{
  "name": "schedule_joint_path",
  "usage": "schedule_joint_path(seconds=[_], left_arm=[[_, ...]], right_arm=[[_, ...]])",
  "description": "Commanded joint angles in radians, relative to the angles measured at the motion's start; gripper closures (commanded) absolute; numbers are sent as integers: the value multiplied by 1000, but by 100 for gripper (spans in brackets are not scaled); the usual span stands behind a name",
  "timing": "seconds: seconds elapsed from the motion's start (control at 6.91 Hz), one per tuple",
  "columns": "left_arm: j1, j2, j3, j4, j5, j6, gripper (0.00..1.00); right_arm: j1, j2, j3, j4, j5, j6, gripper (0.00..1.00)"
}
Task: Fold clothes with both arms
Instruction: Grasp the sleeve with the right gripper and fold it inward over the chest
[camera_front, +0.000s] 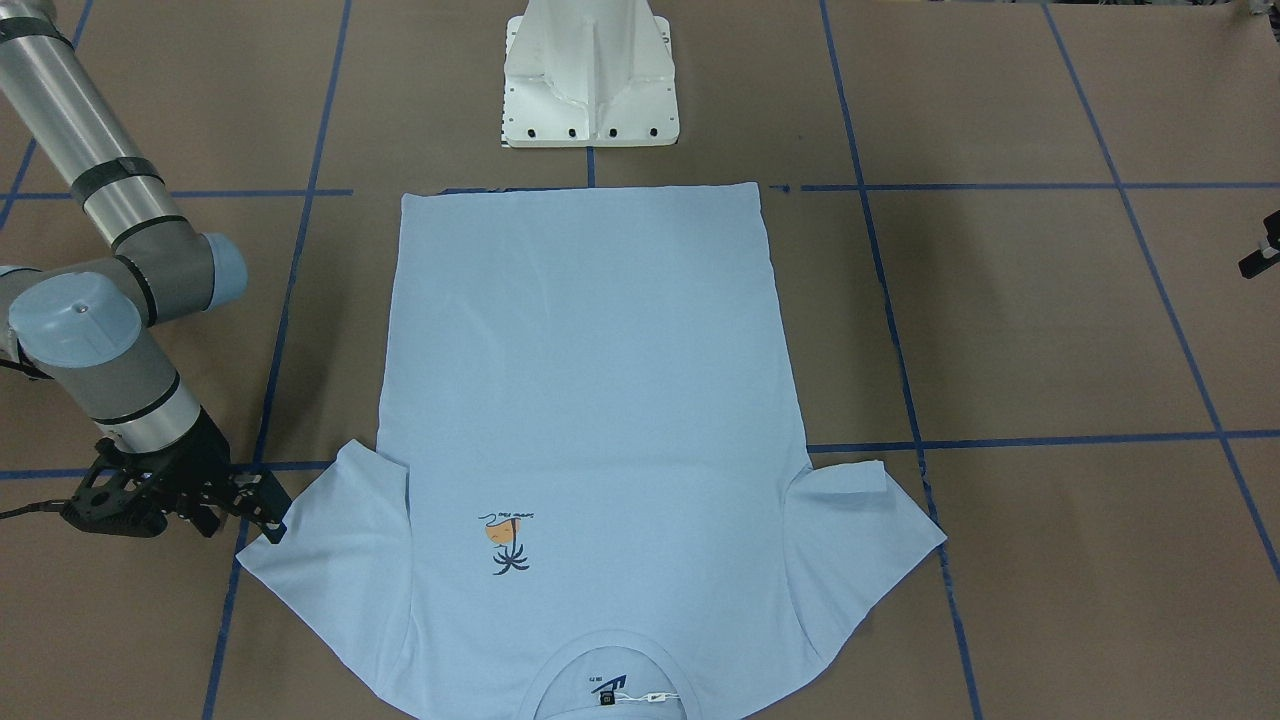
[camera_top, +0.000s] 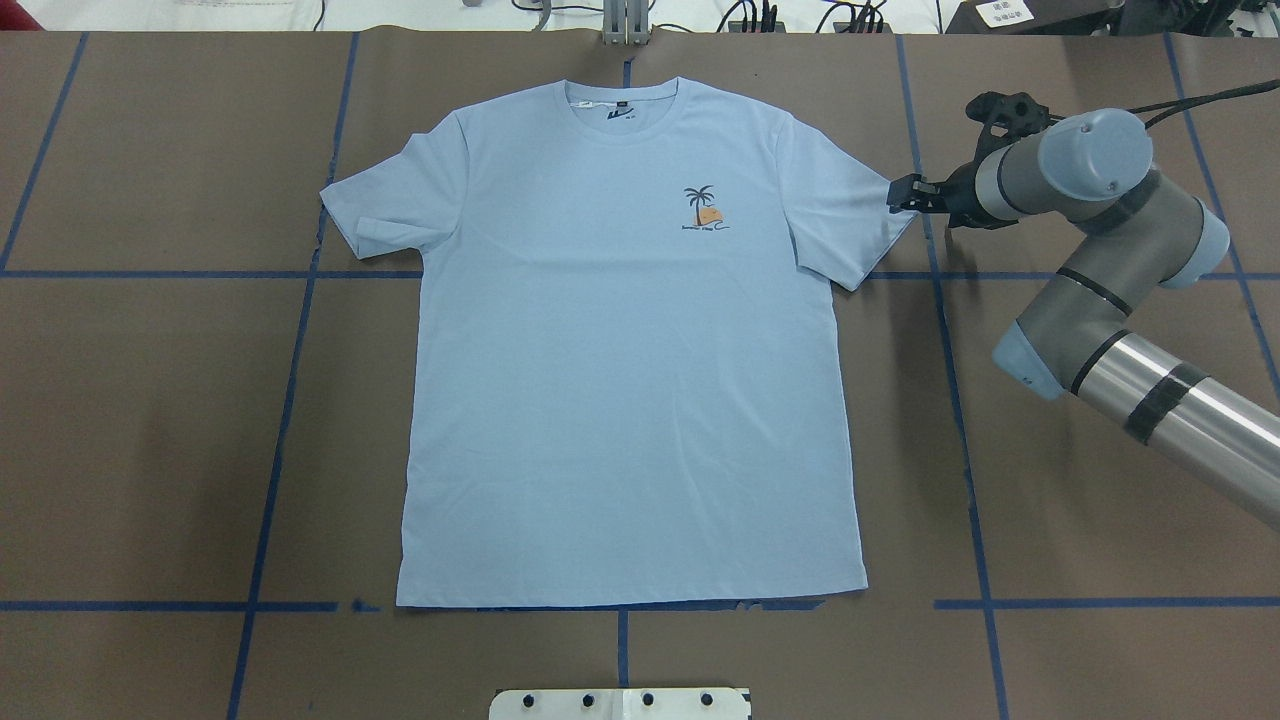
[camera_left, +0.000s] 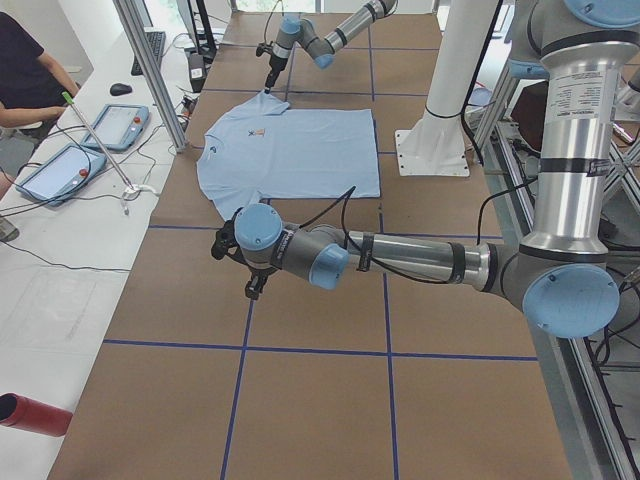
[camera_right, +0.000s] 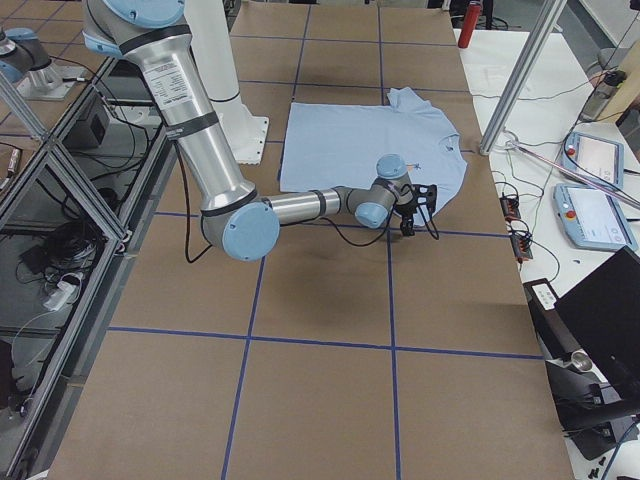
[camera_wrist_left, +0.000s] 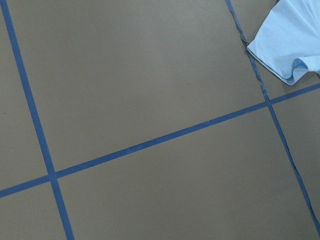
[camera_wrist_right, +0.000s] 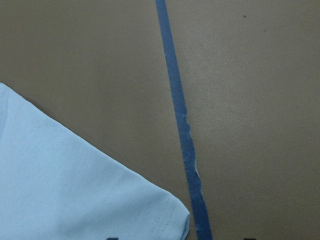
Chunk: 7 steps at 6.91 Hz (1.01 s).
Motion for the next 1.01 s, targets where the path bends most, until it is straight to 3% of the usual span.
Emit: schedule_joint_path(seconds=[0.0,0.14,0.29,0.58,0.87], left_arm=[[0,1,-3,-1,-1,0,0],[0,1,-3,-2,-1,1,0],[0,1,-4,-2,-1,3,0],[0,0,-10,-2,-1,1,0],[0,0,-12,-13,-1,1,0]], right_arm=[[-13,16,-17,0,-41,-1,39],[-10,23,-17,0,-47,-6,74],[1,19,-17,0,-47,-13,100],[2,22,-10,3,-46,-19,100],[-48,63,87,-13,-38,31,100]])
